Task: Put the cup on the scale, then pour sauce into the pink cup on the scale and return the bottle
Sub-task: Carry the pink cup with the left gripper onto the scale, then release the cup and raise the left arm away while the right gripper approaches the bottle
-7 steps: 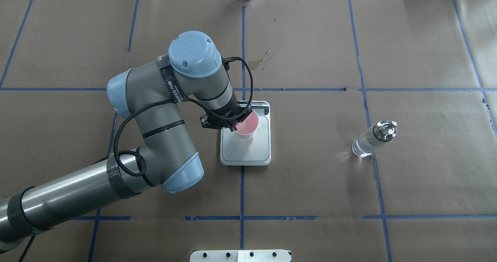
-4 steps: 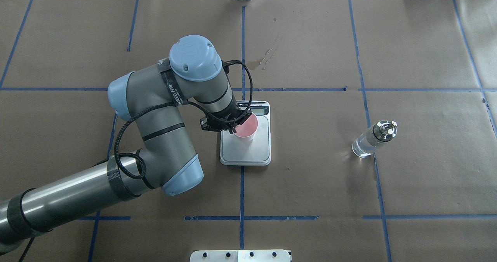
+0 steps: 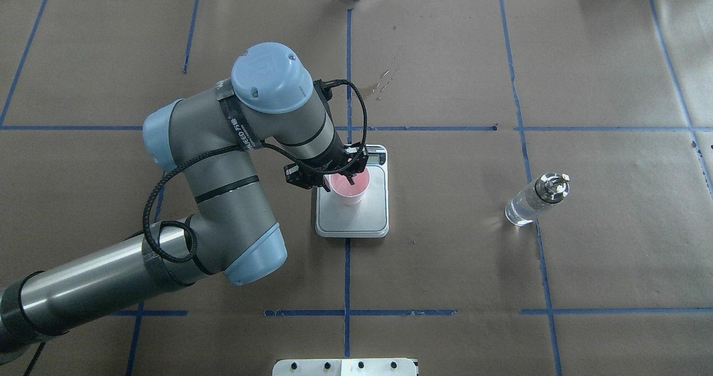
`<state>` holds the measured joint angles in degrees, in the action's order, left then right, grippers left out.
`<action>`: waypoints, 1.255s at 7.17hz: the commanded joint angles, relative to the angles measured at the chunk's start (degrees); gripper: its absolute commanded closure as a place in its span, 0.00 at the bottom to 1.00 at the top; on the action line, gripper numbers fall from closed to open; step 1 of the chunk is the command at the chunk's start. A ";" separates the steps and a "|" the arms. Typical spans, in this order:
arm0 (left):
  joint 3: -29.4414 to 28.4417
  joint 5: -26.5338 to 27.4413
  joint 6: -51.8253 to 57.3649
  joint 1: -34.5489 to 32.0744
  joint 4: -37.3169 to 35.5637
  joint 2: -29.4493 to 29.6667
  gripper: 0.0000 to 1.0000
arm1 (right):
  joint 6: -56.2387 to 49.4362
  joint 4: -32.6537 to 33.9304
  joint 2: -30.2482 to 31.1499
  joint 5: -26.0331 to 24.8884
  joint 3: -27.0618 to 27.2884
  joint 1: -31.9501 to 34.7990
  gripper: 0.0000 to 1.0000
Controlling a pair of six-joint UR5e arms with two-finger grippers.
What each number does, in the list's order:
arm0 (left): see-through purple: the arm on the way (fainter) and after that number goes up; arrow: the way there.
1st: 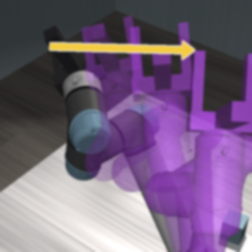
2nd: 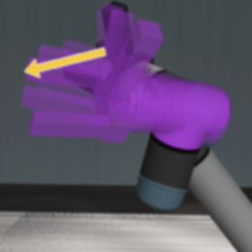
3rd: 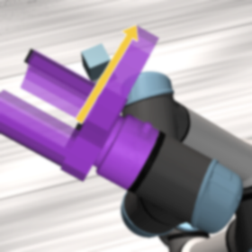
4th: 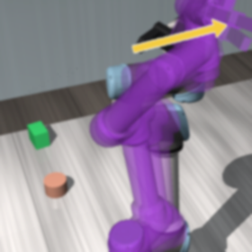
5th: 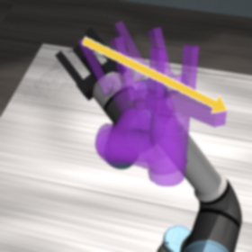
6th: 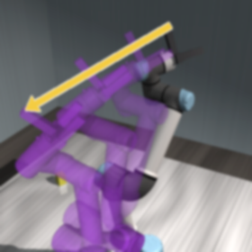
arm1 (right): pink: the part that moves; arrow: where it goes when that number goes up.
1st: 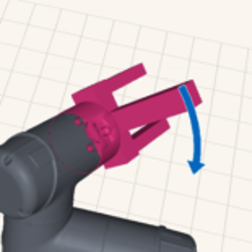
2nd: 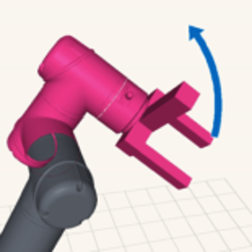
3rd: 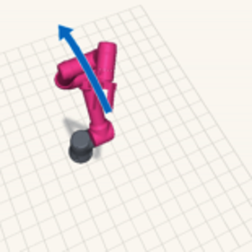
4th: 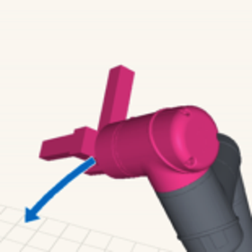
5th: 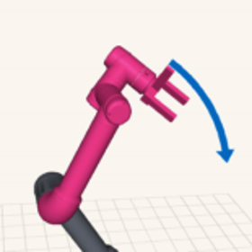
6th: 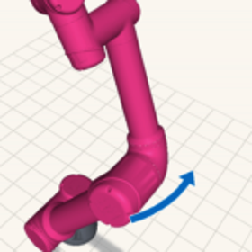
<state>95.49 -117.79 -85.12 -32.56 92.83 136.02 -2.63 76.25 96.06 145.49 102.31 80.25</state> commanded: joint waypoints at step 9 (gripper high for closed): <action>5.76 2.47 6.01 -7.96 0.24 -8.40 0.46 | 64.21 -48.12 10.37 -23.31 12.55 -37.58 0.00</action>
<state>101.28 -116.26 -80.05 -40.25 92.99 128.16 58.53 28.21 105.29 123.87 112.51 47.22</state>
